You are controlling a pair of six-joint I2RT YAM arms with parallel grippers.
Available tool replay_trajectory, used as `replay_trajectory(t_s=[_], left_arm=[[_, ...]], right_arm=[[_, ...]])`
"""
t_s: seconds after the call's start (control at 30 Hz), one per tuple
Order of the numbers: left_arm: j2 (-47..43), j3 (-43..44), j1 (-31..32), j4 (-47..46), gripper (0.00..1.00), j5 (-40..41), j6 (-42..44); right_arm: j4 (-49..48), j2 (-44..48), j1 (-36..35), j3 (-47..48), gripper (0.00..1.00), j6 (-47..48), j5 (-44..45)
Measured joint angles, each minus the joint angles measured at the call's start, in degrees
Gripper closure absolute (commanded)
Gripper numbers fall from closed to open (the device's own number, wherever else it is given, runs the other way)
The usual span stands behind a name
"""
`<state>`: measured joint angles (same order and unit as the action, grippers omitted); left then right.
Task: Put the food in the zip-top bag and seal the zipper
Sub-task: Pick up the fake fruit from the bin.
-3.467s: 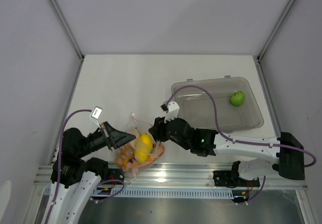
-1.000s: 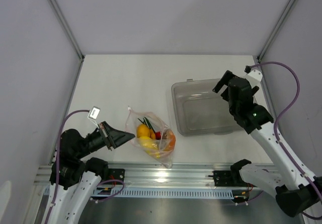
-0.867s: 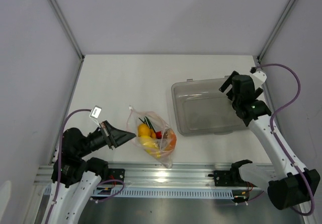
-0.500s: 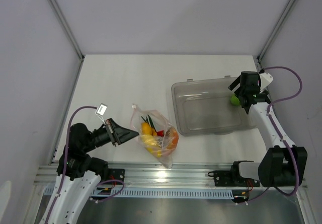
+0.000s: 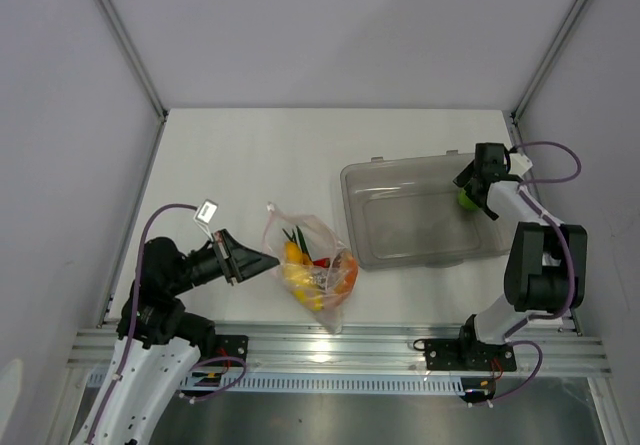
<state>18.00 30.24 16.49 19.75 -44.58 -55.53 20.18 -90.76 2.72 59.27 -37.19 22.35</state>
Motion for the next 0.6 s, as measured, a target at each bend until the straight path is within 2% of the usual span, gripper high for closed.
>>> replay_trajectory(t_s=[0.17,0.37,0.47,0.5,0.53,0.6], left_arm=[[1.4,0.6,0.0,-0.8,0.99,-0.7,0.0],[3.0,0.6,0.0,-1.7,0.99,-0.9,0.0],[3.2,0.5,0.0,-1.9,0.99,-0.9,0.0],[3.2,0.5,0.0,-2.1,0.99,-0.9,0.0],[3.3,0.5,0.0,-2.3,1.00,-1.0,0.0],[3.5,0.5,0.0,-2.6,0.99,-1.1,0.0]], right_arm=[[-2.2,-4.8,0.2,2.6,0.02,-1.0,-0.9],[-4.5,-9.7,0.2,3.8,0.13,-2.1,-2.4],[-4.9,-10.3,0.1,3.7,0.56,-2.5,-2.3],[-5.4,-10.3,0.0,3.7,0.83,-2.4,-2.3],[-5.9,-10.3,0.0,3.7,0.90,-2.5,-2.4],[-6.4,-10.3,-0.1,3.7,0.92,-3.0,-3.0]])
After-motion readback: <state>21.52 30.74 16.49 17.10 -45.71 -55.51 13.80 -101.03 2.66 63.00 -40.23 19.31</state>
